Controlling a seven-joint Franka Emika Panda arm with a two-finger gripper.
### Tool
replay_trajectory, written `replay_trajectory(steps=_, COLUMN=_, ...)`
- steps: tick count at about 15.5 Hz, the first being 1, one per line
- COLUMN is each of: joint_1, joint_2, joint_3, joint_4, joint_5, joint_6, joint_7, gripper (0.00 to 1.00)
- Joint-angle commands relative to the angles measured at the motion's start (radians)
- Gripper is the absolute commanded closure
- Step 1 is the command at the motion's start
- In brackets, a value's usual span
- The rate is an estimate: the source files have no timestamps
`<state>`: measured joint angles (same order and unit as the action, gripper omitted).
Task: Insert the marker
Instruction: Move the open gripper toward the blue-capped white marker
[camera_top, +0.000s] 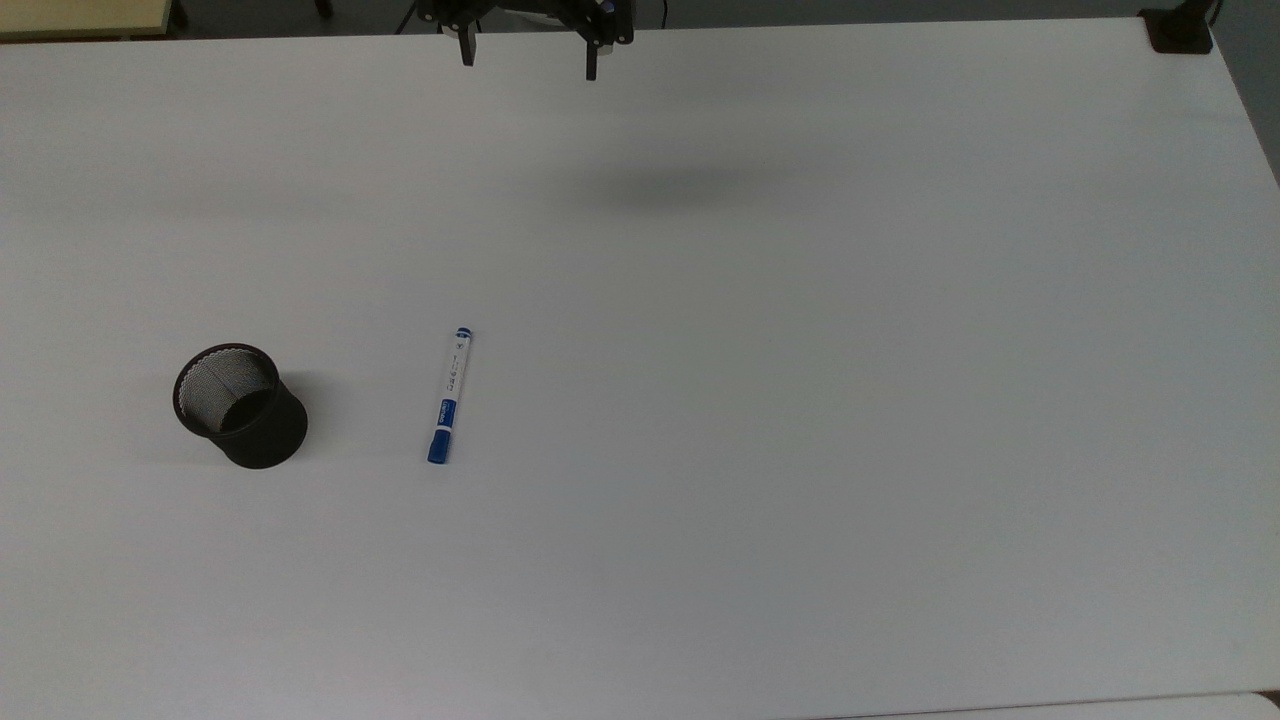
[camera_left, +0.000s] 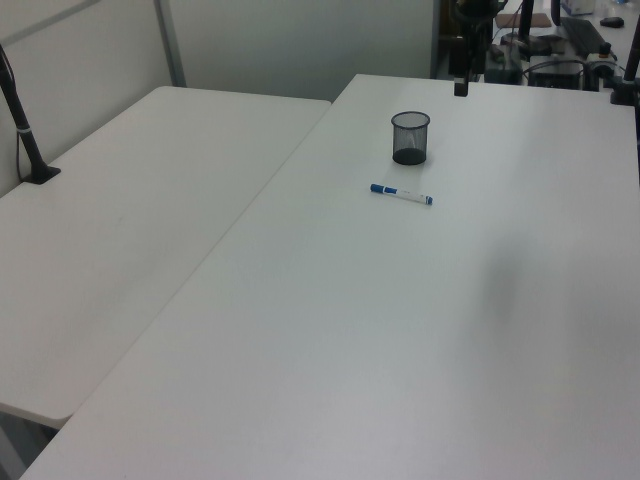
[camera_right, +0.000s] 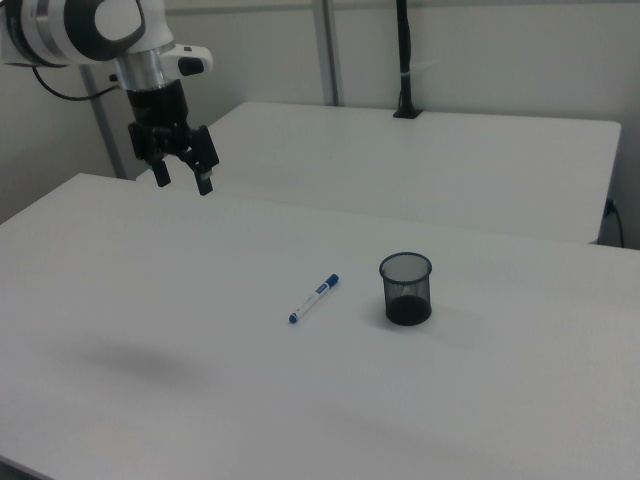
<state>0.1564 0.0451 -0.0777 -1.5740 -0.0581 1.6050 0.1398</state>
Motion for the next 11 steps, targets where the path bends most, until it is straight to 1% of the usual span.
replay_trajectory(steps=1, joint_1=-0.011, joint_2=-0.014, joint_3=-0.005, joint_4=-0.021, joint_5=0.006, joint_6=0.055, joint_7=0.004, gripper=0.0)
replay_trajectory(steps=5, joint_1=-0.017, joint_2=-0.011, joint_3=-0.005, joint_4=-0.026, joint_5=0.006, joint_6=0.088, joint_7=0.001, gripper=0.0)
replay_trajectory(steps=7, joint_1=-0.021, joint_2=0.004, joint_3=-0.007, joint_4=-0.029, joint_5=0.004, joint_6=0.136, joint_7=0.001, gripper=0.0)
replay_trajectory(steps=11, joint_1=-0.034, joint_2=0.067, joint_3=-0.005, joint_4=-0.029, joint_5=-0.019, joint_6=0.242, joint_7=0.001, gripper=0.0)
